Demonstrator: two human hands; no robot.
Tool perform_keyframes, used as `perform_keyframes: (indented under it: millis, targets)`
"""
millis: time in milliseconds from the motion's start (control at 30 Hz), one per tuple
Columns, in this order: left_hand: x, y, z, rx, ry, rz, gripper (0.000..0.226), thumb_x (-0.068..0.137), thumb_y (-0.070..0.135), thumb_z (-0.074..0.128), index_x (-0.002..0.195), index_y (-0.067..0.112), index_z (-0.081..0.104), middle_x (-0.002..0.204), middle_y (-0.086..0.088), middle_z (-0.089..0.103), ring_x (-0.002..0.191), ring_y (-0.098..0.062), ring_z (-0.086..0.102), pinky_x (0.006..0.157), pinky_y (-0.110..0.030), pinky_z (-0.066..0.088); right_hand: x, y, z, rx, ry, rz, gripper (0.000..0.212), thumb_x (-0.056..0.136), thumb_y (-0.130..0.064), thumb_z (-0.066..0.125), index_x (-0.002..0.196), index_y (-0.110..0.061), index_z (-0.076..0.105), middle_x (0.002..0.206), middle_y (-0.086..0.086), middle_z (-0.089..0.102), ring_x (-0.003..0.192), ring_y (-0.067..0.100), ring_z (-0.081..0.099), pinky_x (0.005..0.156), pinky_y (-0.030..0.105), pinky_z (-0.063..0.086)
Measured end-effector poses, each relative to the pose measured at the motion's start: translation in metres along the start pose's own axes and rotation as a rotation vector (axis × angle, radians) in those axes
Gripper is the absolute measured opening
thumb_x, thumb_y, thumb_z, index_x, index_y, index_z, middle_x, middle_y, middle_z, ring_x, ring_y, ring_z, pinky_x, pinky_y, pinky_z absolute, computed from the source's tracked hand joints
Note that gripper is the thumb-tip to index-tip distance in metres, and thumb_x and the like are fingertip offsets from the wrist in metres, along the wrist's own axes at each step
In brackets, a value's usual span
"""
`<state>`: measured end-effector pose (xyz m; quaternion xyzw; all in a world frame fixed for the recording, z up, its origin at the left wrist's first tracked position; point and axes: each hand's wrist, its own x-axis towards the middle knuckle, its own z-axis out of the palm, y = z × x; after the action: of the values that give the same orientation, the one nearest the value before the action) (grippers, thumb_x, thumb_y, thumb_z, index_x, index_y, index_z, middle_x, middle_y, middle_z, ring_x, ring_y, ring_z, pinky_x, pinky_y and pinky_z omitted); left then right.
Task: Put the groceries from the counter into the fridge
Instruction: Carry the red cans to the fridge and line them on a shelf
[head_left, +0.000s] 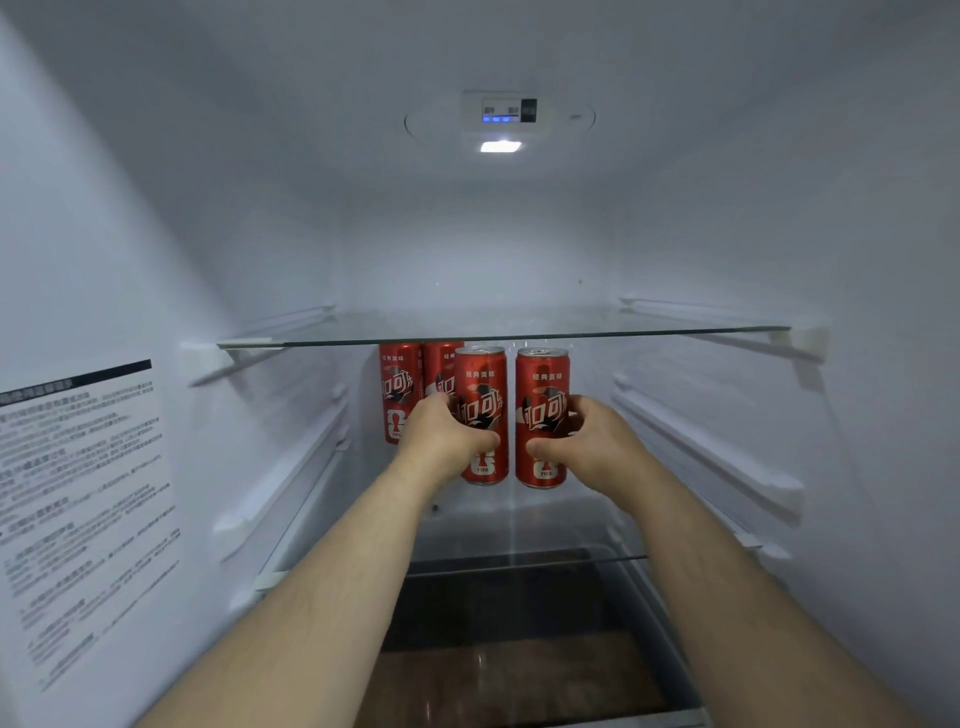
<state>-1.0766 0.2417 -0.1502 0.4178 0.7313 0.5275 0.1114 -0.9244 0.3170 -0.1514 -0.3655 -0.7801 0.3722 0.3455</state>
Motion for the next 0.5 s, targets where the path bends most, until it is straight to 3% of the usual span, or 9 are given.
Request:
perform_keyframes:
  millis: [333, 500]
  targets:
    - [0.035, -0.01, 0.012, 0.038, -0.024, 0.06, 0.047, 0.074, 0.021, 0.085, 0.115, 0.021, 0.063, 0.101, 0.01, 0.065, 0.099, -0.013, 0.064, 0.088, -0.033, 0.053, 0.036, 0.007, 0.002, -0.048, -0.03, 0.001, 0.065, 0.079, -0.023, 0.082, 0.136, -0.019, 0.051, 0.129, 0.001, 0.062, 0.118, 0.023, 0.061, 0.102, 0.046, 0.05]
    - [0.036, -0.018, 0.015, 0.015, -0.011, 0.14, 0.049, 0.078, 0.024, 0.082, 0.122, 0.021, 0.059, 0.104, 0.013, 0.066, 0.104, -0.011, 0.065, 0.09, -0.031, 0.054, 0.052, 0.012, 0.002, -0.067, -0.019, -0.03, 0.062, 0.08, -0.025, 0.081, 0.134, -0.02, 0.051, 0.127, 0.0, 0.063, 0.115, 0.021, 0.061, 0.098, 0.04, 0.05]
